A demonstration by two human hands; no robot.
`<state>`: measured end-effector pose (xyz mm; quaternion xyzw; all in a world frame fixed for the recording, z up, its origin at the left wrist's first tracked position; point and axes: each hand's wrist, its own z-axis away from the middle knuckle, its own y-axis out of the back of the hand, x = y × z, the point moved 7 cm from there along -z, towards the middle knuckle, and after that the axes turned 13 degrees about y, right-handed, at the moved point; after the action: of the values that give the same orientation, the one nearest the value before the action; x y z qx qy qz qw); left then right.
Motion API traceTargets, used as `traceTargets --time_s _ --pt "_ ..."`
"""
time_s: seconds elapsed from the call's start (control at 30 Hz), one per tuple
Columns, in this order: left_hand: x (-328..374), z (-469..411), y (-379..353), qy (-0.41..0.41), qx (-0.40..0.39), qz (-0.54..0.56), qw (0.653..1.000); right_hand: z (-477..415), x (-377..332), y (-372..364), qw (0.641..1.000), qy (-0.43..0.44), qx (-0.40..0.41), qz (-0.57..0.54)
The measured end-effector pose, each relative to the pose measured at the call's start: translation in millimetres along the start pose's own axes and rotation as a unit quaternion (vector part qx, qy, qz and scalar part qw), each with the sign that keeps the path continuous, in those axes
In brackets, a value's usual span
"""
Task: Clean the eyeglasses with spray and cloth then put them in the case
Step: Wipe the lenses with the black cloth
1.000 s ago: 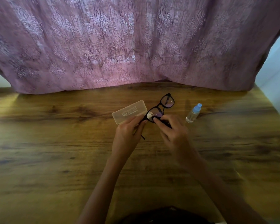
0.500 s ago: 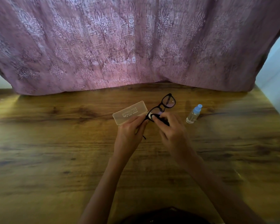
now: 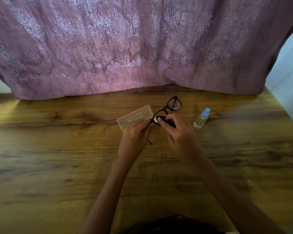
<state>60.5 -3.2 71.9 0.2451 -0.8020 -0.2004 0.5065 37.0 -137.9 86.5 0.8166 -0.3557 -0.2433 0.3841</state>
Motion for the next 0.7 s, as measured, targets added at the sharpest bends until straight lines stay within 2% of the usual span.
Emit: traceTargets --time_s 0.2,0.43,0.57,0.7 --pt "-1 -1 -3 0.0 -0.01 0.0 1.0 -5 24 1 0.998 -0.048 0.03 0.014" --pt "0 -3 -2 0.006 -0.018 0.0 1.0 -7 1 1 1.0 0.009 0.006 0.003" --pt "0 -3 -2 0.004 -0.026 -0.01 1.0 -5 -6 -2 1.0 0.021 -0.012 -0.001" --pt "2 -3 -3 -0.002 -0.023 -0.013 1.0 -9 -2 2 1.0 0.01 0.003 -0.003"
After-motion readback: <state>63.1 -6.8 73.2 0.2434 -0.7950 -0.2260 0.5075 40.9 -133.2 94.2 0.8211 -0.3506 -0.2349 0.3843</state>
